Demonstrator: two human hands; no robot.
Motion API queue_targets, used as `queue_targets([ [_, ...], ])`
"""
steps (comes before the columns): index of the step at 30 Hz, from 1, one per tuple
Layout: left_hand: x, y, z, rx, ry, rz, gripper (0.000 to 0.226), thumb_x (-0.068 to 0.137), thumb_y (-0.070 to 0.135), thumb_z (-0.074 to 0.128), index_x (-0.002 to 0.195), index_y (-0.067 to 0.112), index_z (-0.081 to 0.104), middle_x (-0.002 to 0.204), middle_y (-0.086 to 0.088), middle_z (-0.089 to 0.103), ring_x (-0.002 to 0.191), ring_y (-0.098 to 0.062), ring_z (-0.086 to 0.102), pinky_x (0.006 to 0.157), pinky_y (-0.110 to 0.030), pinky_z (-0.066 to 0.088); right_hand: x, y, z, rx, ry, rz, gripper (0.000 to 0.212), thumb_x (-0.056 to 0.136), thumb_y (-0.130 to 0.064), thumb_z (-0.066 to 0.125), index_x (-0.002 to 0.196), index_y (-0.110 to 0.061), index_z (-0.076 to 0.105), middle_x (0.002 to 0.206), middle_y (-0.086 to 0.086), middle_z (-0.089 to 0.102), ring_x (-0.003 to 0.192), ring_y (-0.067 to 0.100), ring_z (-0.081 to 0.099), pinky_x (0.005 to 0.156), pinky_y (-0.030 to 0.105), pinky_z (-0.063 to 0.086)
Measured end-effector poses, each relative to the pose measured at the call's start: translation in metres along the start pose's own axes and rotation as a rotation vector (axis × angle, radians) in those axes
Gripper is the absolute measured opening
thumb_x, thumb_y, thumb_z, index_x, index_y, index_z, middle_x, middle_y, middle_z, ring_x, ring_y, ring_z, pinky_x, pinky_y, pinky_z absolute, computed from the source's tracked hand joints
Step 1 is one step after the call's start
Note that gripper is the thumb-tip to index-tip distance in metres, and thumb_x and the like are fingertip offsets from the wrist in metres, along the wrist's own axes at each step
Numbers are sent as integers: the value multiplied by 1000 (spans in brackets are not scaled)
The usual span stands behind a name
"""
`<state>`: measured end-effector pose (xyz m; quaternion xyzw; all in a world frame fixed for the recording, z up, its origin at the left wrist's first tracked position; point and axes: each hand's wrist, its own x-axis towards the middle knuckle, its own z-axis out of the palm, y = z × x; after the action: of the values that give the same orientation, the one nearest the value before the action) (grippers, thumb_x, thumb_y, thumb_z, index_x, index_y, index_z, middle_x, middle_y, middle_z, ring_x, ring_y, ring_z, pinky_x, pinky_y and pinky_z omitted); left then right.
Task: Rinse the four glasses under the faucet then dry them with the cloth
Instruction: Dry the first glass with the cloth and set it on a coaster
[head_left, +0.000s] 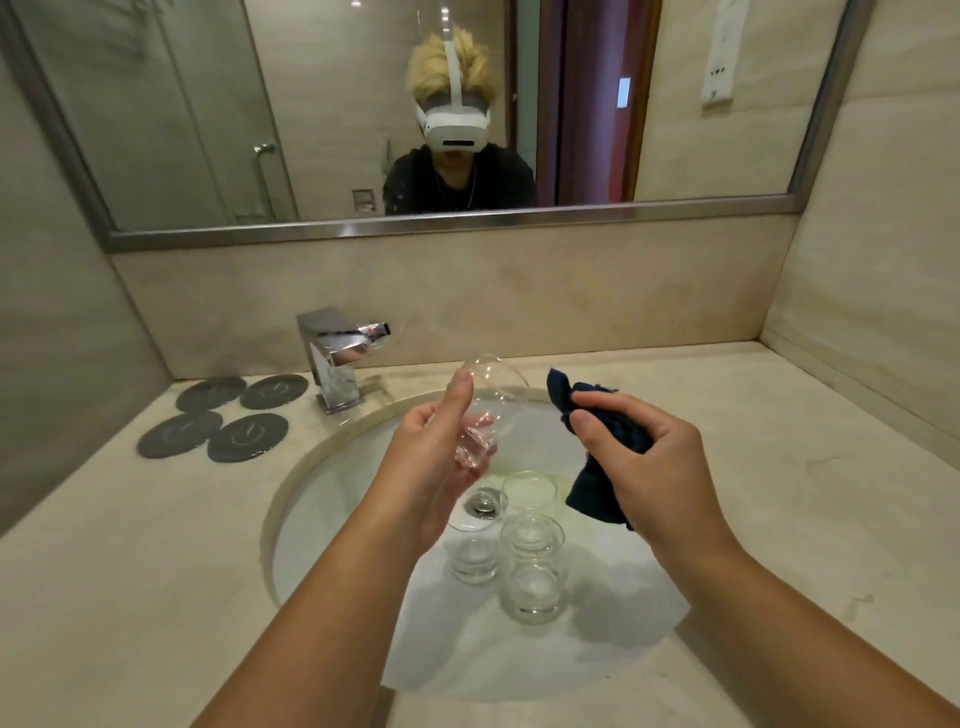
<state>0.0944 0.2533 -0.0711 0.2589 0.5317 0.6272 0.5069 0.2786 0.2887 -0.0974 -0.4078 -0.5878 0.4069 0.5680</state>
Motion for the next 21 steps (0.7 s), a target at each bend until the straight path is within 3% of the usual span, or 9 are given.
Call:
queue_targets([
  [3, -6, 11, -18, -52, -4, -122, 44, 97, 48, 73, 118, 10, 66, 106, -13, 63, 93, -27, 59, 78, -30, 61, -3, -12, 14, -2, -83, -17, 16, 92, -20, 82, 100, -33, 84, 99, -22, 79, 96, -1, 73, 82, 10, 49],
  [8, -24, 25, -59, -87, 44, -145, 14, 100, 17, 66, 107, 5, 68, 99, -14, 56, 93, -29, 54, 90, -38, 61, -11, -35, 56, 45, -202, -16, 14, 93, -22, 80, 101, -33, 84, 98, -24, 78, 93, -5, 71, 77, 7, 46],
  [12, -31, 32, -101, 4, 80, -14, 34, 99, 19, 73, 129, 3, 68, 105, -8, 63, 90, -18, 61, 86, -34, 58, -19, -48, 93, 77, -272, -11, 13, 93, -24, 80, 102, -33, 84, 101, -23, 78, 98, -4, 71, 78, 6, 47],
  [16, -41, 38, -138, 0, 95, 92, 36, 93, 20, 79, 123, 3, 71, 98, 2, 77, 93, -13, 70, 81, -29, 56, -32, -55, 131, 84, -332, 24, 14, 91, -27, 82, 103, -35, 83, 97, -20, 79, 90, -2, 71, 74, 8, 47],
  [21, -55, 41, -171, 19, 74, 219, 39, 90, 6, 80, 127, 10, 69, 108, -3, 82, 92, -14, 79, 72, -22, 60, -52, -59, 175, 137, -364, 96, 13, 92, -27, 82, 103, -35, 82, 96, -16, 79, 85, 1, 70, 68, 14, 52],
])
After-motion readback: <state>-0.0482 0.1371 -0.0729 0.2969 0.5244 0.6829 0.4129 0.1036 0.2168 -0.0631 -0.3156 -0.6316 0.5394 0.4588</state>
